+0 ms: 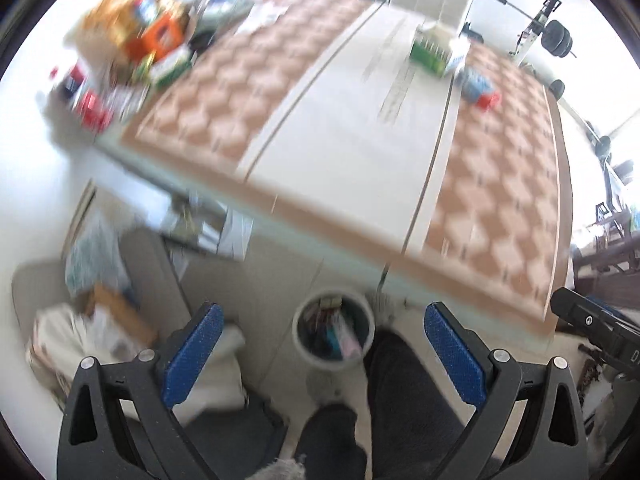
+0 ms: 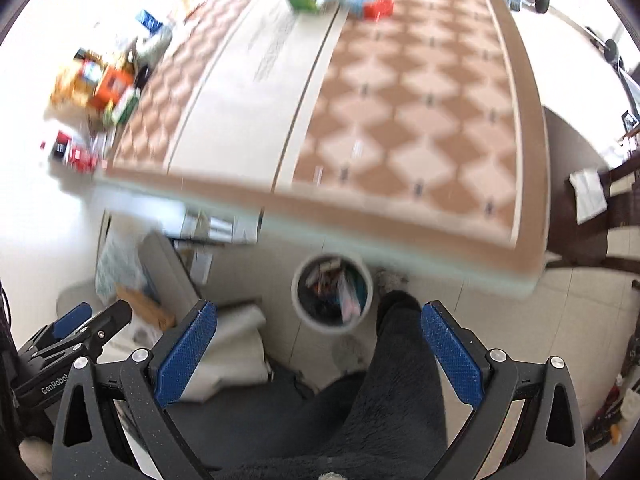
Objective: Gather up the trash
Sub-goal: 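Move both tools back over the table toward the two cartons, then grasp the green-white medicine box with the left tool while the right tool grasps the milk carton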
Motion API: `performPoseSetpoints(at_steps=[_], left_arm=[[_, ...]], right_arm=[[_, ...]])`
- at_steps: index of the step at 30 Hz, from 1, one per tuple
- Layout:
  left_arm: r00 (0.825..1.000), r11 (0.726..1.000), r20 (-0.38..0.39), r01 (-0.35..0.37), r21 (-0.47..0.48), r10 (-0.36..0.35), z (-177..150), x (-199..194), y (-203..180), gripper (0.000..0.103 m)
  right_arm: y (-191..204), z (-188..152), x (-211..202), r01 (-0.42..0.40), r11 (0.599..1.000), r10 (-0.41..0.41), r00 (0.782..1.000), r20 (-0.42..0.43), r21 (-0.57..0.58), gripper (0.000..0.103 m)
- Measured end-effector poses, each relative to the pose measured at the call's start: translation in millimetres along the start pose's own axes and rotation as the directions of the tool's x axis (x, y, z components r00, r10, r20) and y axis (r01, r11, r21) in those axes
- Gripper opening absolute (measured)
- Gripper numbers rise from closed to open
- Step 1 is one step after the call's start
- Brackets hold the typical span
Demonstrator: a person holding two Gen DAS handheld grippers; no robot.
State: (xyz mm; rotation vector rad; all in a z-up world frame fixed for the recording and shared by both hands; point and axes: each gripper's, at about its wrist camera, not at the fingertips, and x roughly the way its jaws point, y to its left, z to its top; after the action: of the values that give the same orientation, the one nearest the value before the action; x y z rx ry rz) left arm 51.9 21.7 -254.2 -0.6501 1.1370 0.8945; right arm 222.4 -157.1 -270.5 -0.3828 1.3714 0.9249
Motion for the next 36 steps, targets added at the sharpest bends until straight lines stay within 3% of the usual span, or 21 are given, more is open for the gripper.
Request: performPoseSetpoints(at_steps=[7, 13, 16, 19, 21, 22, 23, 29, 36], left_arm=[[0.996, 0.996, 0.023, -0.086, 0.017, 0.086, 139.6, 43.7, -49.8, 0.103], [0.987, 0.973, 0.026, -0.161, 0.165, 0.158, 234.5, 84.9, -91.9, 0.103], [0.985, 0.955, 0.026, -0.172, 0.242, 0.171, 266.3, 98.7, -105.6, 0.103], [0.989, 0.937, -0.003, -0.139, 0.321, 0.148, 293.8, 111.7, -120.7, 0.103], [0.992, 0.922, -0.031, -0.101, 0.373, 0.121, 312.4, 119.9, -133.9, 0.103], [0.993, 0.915, -0.043, -0.084, 0.396, 0.109, 319.6, 122.8, -139.9, 0.103], [0.994, 0.905, -0.064, -0.053, 0.423, 0.088, 327.7, 126.1, -147.1, 0.103], [0.986, 0.84, -0.162, 0.057, 0.54, 0.037, 364.9, 150.8, -192.0, 0.103], [0.958, 0.748, -0.269, 0.106, 0.655, 0.1, 373.7, 196.6, -228.2, 0.103]], right_arm=[[-42.7, 183.8, 35.4, 0.092, 0.994, -0.092, 0.996, 0.004, -0.059, 0.103], [-62.1, 326.9, 112.9, 0.145, 0.981, -0.154, 0.986, -0.061, -0.127, 0.103], [-60.6, 373.5, 157.4, 0.163, 0.971, -0.183, 0.977, -0.108, -0.173, 0.103], [-54.3, 399.9, 189.3, 0.163, 0.96, -0.198, 0.97, -0.141, -0.226, 0.097], [-53.7, 410.8, 207.1, 0.156, 0.957, -0.2, 0.966, -0.165, -0.245, 0.086], [-55.4, 413.9, 212.9, 0.146, 0.958, -0.193, 0.965, -0.176, -0.246, 0.069], [-57.7, 416.6, 212.0, 0.138, 0.961, -0.181, 0.97, -0.165, -0.238, 0.064], [-105.4, 425.7, 189.8, 0.15, 0.984, -0.164, 0.975, -0.149, -0.1, 0.061], [-161.4, 440.5, 177.6, 0.16, 0.986, -0.152, 0.974, -0.168, 0.036, 0.061]])
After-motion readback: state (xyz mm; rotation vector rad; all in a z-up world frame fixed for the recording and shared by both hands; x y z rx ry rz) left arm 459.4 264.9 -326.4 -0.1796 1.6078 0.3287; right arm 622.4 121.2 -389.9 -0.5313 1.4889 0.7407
